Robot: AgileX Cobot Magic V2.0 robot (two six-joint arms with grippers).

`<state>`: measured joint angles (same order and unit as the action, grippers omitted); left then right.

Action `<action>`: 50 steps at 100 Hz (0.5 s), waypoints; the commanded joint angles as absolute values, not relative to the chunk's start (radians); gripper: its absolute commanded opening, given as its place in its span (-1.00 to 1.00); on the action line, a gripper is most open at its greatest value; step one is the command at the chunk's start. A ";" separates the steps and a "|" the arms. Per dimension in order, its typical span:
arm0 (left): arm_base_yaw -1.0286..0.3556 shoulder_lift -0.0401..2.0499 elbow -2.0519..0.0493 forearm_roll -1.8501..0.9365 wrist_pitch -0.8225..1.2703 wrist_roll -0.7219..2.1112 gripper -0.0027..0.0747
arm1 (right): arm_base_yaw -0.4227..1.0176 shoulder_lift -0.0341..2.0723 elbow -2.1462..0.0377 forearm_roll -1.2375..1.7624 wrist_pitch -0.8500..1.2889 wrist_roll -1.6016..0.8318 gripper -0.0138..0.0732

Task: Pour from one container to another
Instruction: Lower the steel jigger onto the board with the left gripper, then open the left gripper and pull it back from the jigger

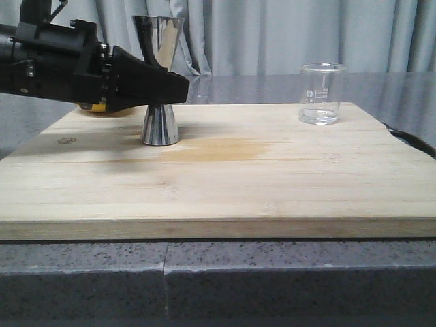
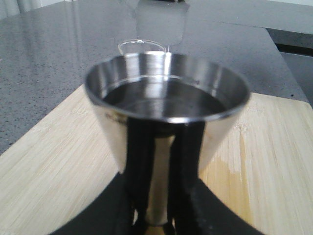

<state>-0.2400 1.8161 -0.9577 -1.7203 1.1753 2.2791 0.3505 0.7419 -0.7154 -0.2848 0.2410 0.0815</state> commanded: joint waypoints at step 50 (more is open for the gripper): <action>-0.240 1.771 -0.973 -1.690 1.242 2.255 -0.32 | 0.349 0.735 -0.741 -0.291 0.137 0.078 0.54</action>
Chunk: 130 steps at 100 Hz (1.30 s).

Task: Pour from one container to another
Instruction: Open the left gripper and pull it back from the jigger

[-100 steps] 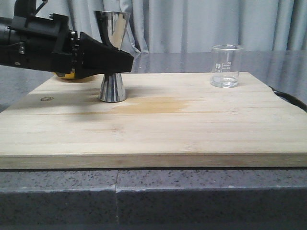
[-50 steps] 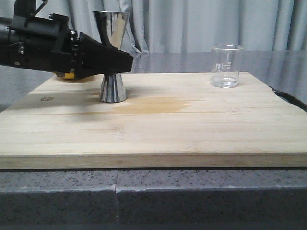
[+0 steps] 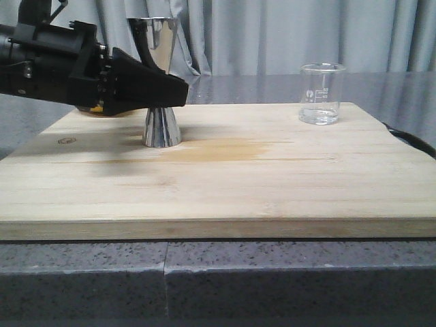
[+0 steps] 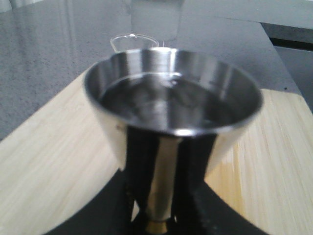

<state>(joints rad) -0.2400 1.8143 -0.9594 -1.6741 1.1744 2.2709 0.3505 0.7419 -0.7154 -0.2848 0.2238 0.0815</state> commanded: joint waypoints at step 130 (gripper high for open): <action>-0.130 1.730 -0.973 -1.596 1.270 2.130 0.16 | 0.349 0.735 -0.741 -0.291 0.116 0.078 0.54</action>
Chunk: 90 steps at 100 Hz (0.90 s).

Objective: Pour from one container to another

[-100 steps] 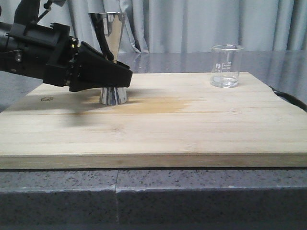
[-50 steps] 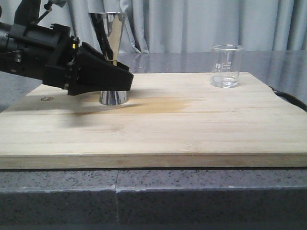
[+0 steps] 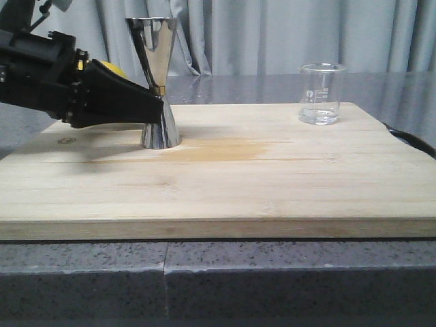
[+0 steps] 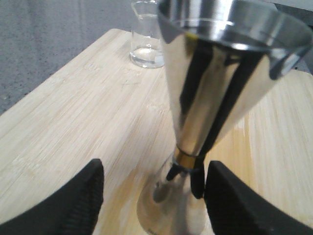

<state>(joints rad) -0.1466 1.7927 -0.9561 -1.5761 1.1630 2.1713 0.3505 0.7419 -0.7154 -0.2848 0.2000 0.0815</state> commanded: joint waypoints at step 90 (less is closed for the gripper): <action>0.005 1.298 -1.058 -1.394 1.259 1.631 0.16 | 0.345 0.737 -0.741 -0.323 0.105 0.078 0.54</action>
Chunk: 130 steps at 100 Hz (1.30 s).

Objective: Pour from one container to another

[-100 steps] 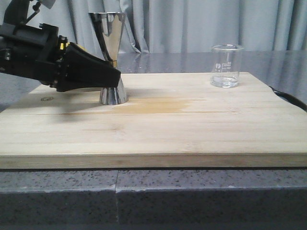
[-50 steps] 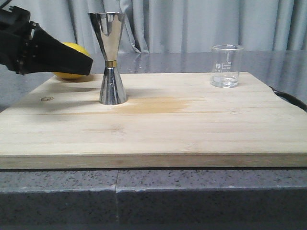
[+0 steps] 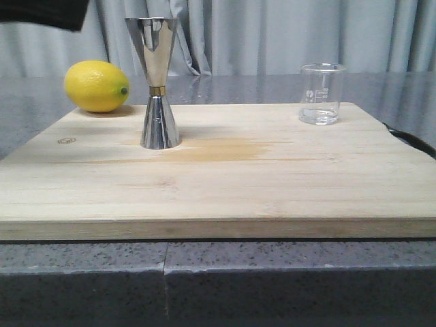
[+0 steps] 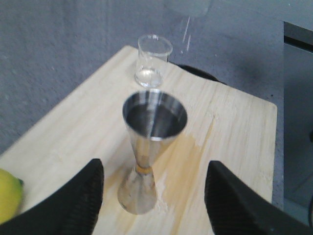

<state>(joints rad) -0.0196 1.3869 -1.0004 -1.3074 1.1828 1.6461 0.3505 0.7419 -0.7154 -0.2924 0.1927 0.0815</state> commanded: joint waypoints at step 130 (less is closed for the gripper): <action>0.216 0.256 -0.492 -1.430 0.371 1.416 0.02 | 0.089 0.304 -0.722 -0.376 0.526 0.078 0.54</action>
<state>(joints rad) 0.2153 0.2791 -0.5136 -1.3896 0.4153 1.4233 0.0959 0.3288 -0.7349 -0.3525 0.5766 0.0815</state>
